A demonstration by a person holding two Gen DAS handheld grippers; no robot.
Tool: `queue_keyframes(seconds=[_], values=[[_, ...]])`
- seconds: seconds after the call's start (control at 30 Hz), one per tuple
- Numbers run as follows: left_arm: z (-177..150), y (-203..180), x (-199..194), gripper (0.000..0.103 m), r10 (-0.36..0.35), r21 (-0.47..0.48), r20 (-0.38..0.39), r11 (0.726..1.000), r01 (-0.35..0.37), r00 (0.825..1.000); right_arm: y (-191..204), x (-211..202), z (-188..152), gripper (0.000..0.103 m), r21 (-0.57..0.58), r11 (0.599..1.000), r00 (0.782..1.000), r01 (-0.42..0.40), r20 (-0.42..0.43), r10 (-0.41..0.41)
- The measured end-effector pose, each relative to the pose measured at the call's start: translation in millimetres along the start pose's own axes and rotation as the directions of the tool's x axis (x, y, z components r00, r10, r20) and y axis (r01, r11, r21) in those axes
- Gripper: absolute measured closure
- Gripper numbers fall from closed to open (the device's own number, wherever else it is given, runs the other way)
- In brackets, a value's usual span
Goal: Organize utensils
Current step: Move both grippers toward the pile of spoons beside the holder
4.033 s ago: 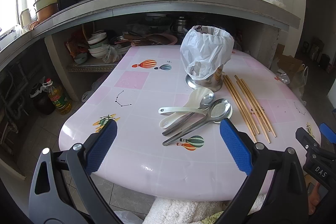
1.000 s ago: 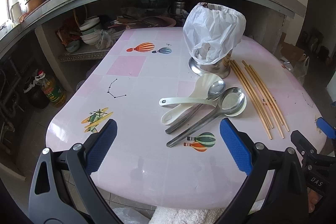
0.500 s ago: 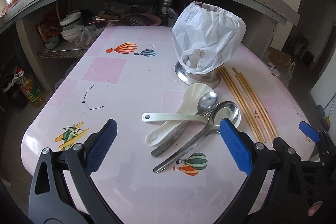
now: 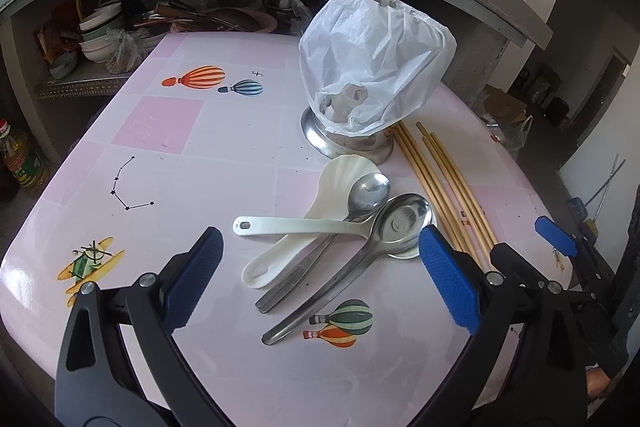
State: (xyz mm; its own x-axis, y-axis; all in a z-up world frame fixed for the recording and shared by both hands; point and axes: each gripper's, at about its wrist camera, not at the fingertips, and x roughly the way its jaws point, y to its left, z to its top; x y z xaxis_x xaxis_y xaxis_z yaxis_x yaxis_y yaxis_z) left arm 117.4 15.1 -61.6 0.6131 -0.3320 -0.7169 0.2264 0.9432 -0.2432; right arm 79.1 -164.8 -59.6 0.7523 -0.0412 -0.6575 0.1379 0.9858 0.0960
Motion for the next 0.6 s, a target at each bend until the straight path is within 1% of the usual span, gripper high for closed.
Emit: queue_keyframes(seconds=[0.13,0.27,0.33,0.47,0.53,0.6], values=[[2,2,2,0.008,-0.024,-0.023,-0.002,0.999,0.024,1.000,-1,1,3,0.006,0.003,1.000,1.000,-0.007,0.012,0.007],[2,3,2,0.008,0.020,-0.015,0.015,1.000,-0.020,1.000,-4,2,5,0.006,0.012,1.000,1.000,-0.027,0.013,0.027],[2,4,1,0.008,0.037,-0.026,0.027,0.999,-0.036,0.999,-5,3,5,0.006,0.019,0.999,0.999,-0.040,0.008,0.039],[5,6,-1,0.008,0.080,-0.029,0.056,0.997,-0.078,0.995,-9,5,6,0.006,0.030,0.998,0.999,-0.052,-0.005,0.052],[7,5,-1,0.008,0.112,-0.021,0.065,0.994,-0.111,0.992,-12,7,7,0.006,0.035,0.997,0.998,-0.062,-0.009,0.063],[9,4,1,0.008,0.103,-0.012,0.058,0.995,-0.103,0.993,-16,8,9,0.006,0.045,0.996,0.997,-0.078,-0.010,0.078]])
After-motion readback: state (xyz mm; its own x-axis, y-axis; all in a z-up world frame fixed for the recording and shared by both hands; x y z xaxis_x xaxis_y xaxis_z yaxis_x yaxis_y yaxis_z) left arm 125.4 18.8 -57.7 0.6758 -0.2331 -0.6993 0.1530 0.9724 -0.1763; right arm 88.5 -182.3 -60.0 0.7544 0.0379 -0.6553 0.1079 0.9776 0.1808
